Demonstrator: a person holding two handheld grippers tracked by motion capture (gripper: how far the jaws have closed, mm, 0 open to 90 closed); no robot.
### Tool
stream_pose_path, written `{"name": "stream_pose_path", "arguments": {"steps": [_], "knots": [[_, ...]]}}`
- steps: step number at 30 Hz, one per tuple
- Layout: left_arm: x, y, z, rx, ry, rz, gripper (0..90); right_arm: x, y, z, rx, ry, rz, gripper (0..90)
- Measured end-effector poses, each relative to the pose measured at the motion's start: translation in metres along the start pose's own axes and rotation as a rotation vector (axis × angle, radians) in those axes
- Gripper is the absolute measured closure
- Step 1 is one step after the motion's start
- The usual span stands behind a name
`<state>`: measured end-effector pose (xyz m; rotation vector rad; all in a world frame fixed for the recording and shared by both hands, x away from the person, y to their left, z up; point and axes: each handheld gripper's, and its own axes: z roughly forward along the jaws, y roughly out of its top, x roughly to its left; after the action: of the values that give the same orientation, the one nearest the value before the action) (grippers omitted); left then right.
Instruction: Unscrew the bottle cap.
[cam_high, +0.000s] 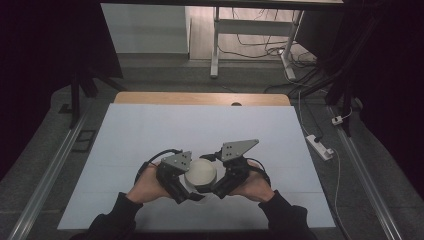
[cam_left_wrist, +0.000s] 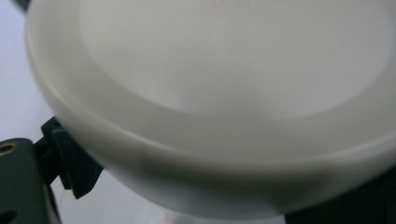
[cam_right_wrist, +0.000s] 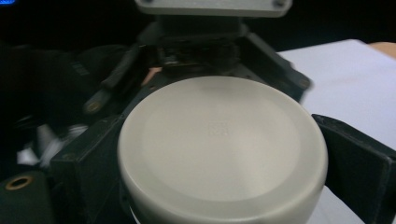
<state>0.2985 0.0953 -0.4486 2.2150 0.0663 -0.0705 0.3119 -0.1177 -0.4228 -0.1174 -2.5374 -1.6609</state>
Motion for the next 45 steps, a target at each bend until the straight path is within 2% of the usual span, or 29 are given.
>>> {"name": "stream_pose_path", "arguments": {"steps": [4, 5, 6, 8, 11, 12, 13, 14, 15, 17, 18, 19, 22, 25, 26, 27, 29, 30, 33, 36, 39, 40, 42, 43, 44, 45], "knots": [[-0.006, 0.002, 0.003, 0.005, -0.054, 0.062, 7.6, 0.001, -0.003, -0.002, -0.008, 0.121, -0.064, 6.8], [-0.006, 0.002, 0.003, 0.005, -0.054, 0.062, 7.6, 0.001, -0.003, -0.002, -0.008, 0.121, -0.064, 6.8], [-0.007, 0.002, 0.005, 0.011, -0.052, 0.069, 7.5, 0.002, -0.004, -0.002, -0.004, 0.145, -0.08, 6.7], [-0.007, 0.002, 0.005, 0.011, -0.048, 0.063, 7.6, 0.002, -0.004, -0.001, 0.002, 0.137, -0.081, 6.6], [-0.004, 0.002, 0.003, -0.001, 0.006, 0.02, 7.5, 0.001, -0.003, -0.002, -0.02, 0.083, -0.042, 3.1], [-0.004, 0.002, 0.003, -0.001, 0.006, 0.02, 7.6, 0.0, -0.002, -0.002, -0.027, 0.056, -0.039, 0.1], [-0.003, 0.002, 0.003, -0.003, 0.026, 0.007, 7.6, 0.0, -0.002, -0.002, -0.027, 0.056, -0.039, 0.1], [-0.002, 0.002, 0.002, -0.001, 0.052, -0.014, 7.5, 0.0, -0.001, -0.003, -0.032, 0.031, -0.027, 0.0], [0.0, 0.001, 0.002, -0.003, 0.09, -0.047, 7.6, -0.001, 0.002, -0.006, -0.043, -0.044, -0.005, 0.0], [0.003, 0.001, 0.001, -0.001, 0.136, -0.084, 7.6, -0.002, 0.004, -0.009, -0.038, -0.11, 0.011, 0.0], [0.003, 0.001, 0.001, -0.001, 0.136, -0.084, 7.6, -0.002, 0.004, -0.009, -0.038, -0.11, 0.011, 0.0], [0.005, 0.0, 0.001, 0.002, 0.18, -0.115, 7.6, -0.002, 0.005, -0.01, -0.041, -0.193, 0.031, 0.0], [0.006, 0.0, 0.001, 0.009, 0.238, -0.153, 7.5, -0.001, 0.006, -0.008, -0.041, -0.267, 0.048, 0.0], [0.007, 0.0, 0.002, 0.01, 0.276, -0.183, 7.6, 0.001, 0.005, -0.002, -0.029, -0.329, 0.053, 0.0], [0.007, 0.0, 0.002, 0.01, 0.276, -0.183, 7.6, 0.002, 0.005, 0.0, -0.027, -0.347, 0.05, 0.0], [0.006, 0.001, 0.002, 0.013, 0.286, -0.189, 7.6, 0.002, 0.005, 0.0, -0.027, -0.347, 0.05, 0.0], [0.005, 0.002, 0.004, 0.022, 0.315, -0.205, 7.5, 0.005, 0.004, 0.005, -0.021, -0.386, 0.046, 0.0], [0.004, 0.003, 0.004, 0.023, 0.32, -0.206, 7.6, 0.005, 0.004, 0.007, -0.014, -0.388, 0.045, 0.0], [0.002, 0.006, 0.005, 0.027, 0.329, -0.2, 7.5, 0.006, 0.002, 0.011, -0.001, -0.405, 0.044, 2.0], [0.0, 0.007, 0.006, 0.028, 0.318, -0.189, 7.6, 0.006, 0.001, 0.011, -0.017, -0.374, 0.051, 6.4], [0.001, 0.006, 0.005, 0.032, 0.302, -0.172, 7.6, 0.008, 0.001, 0.01, -0.009, -0.361, 0.028, 6.9], [0.002, 0.006, 0.005, 0.028, 0.287, -0.164, 7.6, 0.007, 0.001, 0.01, -0.007, -0.348, 0.032, 7.0], [0.004, 0.003, 0.003, 0.013, 0.227, -0.149, 7.6, 0.006, 0.001, 0.008, -0.014, -0.312, 0.042, 7.1], [0.004, 0.003, 0.003, 0.013, 0.227, -0.149, 7.6, 0.006, 0.001, 0.008, -0.014, -0.312, 0.042, 7.1], [0.004, 0.002, 0.002, 0.005, 0.19, -0.129, 7.6, 0.004, 0.001, 0.006, -0.016, -0.26, 0.044, 7.1], [0.004, 0.002, 0.001, 0.006, 0.169, -0.12, 7.6, 0.004, 0.001, 0.006, -0.017, -0.244, 0.045, 7.1]]}}
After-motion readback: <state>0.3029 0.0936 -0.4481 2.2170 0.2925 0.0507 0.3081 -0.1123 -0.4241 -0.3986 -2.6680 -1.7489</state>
